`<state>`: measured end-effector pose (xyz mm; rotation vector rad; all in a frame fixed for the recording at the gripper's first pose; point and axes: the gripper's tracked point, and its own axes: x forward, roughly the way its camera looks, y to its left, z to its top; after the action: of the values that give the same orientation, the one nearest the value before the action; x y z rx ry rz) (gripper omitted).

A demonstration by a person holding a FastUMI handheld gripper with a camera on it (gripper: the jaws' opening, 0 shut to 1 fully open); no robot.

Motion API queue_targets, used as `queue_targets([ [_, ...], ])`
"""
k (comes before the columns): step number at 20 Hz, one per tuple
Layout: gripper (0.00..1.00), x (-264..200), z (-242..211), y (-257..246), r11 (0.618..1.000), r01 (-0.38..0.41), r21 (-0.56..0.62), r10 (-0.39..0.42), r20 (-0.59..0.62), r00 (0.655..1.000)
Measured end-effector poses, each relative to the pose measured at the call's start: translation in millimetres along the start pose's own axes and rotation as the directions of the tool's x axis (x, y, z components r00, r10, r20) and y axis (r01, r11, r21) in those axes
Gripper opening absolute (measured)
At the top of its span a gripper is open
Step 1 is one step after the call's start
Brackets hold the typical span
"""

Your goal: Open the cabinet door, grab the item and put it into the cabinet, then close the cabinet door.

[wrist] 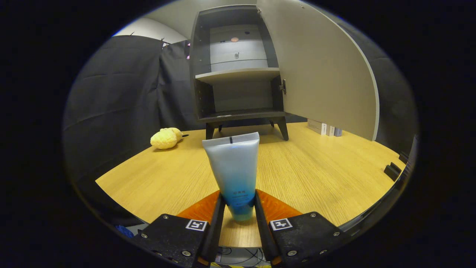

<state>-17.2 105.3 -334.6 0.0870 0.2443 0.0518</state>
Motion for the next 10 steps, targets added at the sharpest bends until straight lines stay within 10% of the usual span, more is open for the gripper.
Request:
queue_targets([
  [10,0.46,-39,155,7,0.999,0.002,-0.05,-0.001,0.026,1.0],
])
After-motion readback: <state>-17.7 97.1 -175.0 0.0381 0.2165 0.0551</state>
